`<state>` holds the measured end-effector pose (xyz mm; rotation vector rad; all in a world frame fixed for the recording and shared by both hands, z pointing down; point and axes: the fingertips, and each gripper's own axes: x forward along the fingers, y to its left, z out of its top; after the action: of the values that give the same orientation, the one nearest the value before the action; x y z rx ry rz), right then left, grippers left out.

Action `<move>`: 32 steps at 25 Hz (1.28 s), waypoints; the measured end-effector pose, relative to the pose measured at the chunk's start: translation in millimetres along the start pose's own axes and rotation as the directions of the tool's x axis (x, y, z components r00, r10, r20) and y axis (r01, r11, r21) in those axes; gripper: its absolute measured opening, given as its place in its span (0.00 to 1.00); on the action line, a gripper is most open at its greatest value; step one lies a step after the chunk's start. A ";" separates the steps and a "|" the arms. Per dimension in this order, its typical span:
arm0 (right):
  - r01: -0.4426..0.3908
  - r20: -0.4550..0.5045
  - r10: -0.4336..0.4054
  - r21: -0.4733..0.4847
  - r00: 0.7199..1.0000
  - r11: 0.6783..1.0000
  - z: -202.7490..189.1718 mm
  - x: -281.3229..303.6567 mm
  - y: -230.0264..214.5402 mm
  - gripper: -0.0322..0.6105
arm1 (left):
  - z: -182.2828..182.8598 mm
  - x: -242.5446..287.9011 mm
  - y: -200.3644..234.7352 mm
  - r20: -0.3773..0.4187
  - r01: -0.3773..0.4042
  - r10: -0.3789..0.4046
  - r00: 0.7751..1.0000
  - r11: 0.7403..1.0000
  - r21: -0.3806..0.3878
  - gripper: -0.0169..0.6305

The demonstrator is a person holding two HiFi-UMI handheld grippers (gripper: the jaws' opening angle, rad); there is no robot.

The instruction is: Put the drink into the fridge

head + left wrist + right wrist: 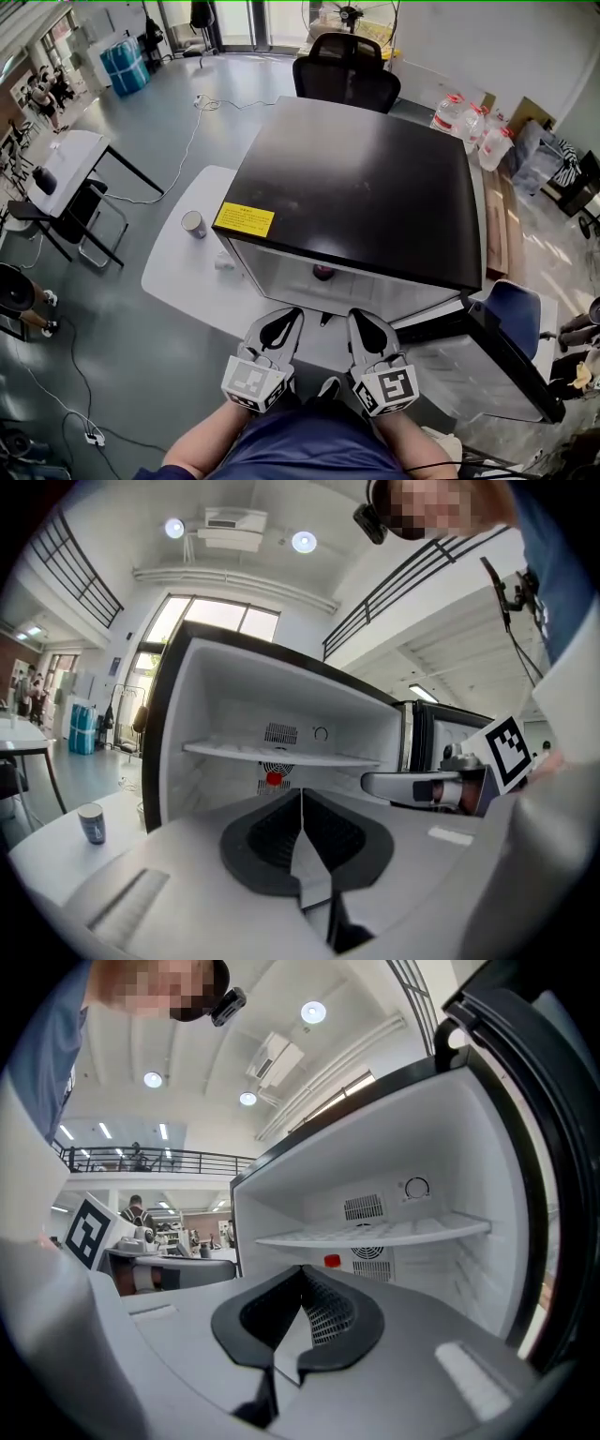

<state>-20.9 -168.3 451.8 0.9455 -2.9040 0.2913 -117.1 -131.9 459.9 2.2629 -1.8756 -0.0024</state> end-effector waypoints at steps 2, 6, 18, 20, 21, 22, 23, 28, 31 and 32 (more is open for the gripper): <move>-0.021 0.015 0.021 -0.005 1.000 1.000 7.2 1.7 4.8 0.06 | 8.3 -2.5 -1.7 0.017 -0.005 0.005 1.000 1.000 0.001 0.04; -0.048 0.046 0.049 -0.013 0.998 0.999 20.1 3.1 12.9 0.06 | 24.4 -5.3 -5.8 0.057 -0.016 0.015 0.998 1.000 0.018 0.04; -0.090 0.086 0.095 -0.065 0.992 0.994 41.9 -0.6 26.6 0.06 | 40.9 0.7 -26.7 0.075 -0.006 0.001 0.997 0.998 0.067 0.04; -0.092 0.093 0.099 -0.072 0.991 0.993 44.6 0.1 27.6 0.06 | 42.6 2.8 -30.3 0.084 0.015 -0.022 0.996 0.996 0.086 0.04; -0.092 0.096 0.099 -0.075 0.990 0.993 45.7 0.2 27.5 0.06 | 43.0 3.8 -30.0 0.087 0.017 -0.025 0.996 0.996 0.090 0.04; -0.092 0.098 0.099 -0.077 0.990 0.993 46.8 0.0 27.2 0.06 | 43.4 4.5 -28.8 0.087 0.016 -0.024 0.996 0.996 0.091 0.04; -0.090 0.100 0.098 -0.078 0.990 0.993 47.7 -0.3 26.9 0.06 | 44.0 5.1 -27.4 0.087 0.014 -0.022 0.996 0.996 0.090 0.04; -0.079 0.100 0.086 -0.071 0.991 0.994 48.1 -0.4 23.3 0.06 | 47.9 7.7 -21.5 0.087 0.012 -0.020 0.996 0.996 0.091 0.04; -0.069 0.099 0.075 -0.069 0.992 0.995 48.0 -1.0 19.0 0.06 | 49.8 9.4 -14.8 0.088 0.005 -0.014 0.996 0.995 0.099 0.04; -0.064 0.101 0.071 -0.069 0.992 0.996 48.9 -1.5 16.6 0.06 | 50.9 9.6 -10.0 0.090 -0.003 -0.006 0.996 0.995 0.100 0.04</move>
<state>-30.1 -164.2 401.1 0.8798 -3.0234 0.1536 -112.1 -147.4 409.7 2.3676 -1.9611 -0.0117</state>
